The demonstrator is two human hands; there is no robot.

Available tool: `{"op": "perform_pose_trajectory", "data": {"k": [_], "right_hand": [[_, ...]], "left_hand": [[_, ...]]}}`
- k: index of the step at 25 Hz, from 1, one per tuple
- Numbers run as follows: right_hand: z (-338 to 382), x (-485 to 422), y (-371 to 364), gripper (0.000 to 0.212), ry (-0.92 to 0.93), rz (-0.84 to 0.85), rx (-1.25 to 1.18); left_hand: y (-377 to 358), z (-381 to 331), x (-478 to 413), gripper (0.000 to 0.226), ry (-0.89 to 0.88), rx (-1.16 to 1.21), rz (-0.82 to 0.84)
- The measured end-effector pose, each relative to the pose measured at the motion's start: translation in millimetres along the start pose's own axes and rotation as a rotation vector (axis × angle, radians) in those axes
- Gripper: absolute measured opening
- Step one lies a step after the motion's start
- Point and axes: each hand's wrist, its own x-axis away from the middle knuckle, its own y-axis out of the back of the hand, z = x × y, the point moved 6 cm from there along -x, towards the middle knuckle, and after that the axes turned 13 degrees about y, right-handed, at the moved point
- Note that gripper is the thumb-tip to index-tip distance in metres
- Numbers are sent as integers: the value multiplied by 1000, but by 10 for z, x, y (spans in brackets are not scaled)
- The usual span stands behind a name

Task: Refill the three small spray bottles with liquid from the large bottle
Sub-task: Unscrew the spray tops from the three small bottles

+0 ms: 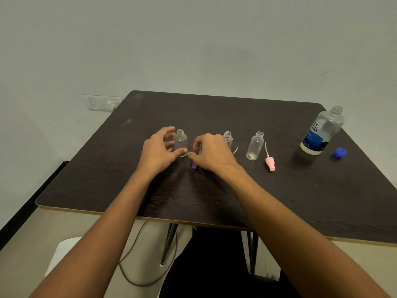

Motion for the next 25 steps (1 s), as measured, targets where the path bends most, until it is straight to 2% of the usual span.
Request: {"op": "perform_pose_trajectory", "data": {"k": [4, 9, 12, 17, 25], "right_hand": [[33, 177, 289, 24, 19, -79, -67], [-106, 681, 990, 13, 31, -240, -220], [-262, 1060, 1357, 14, 22, -299, -287], [-583, 1669, 1629, 13, -26, -412, -370], [-1140, 2264, 1788, 19, -149, -513, -415]], "left_hand": [[103, -2, 100, 83, -29, 15, -42], [347, -211, 381, 67, -114, 81, -140], [411, -407, 606, 63, -154, 124, -157], [120, -767, 1070, 58, -258, 180, -68], [-538, -1102, 1347, 55, -296, 217, 74]]}}
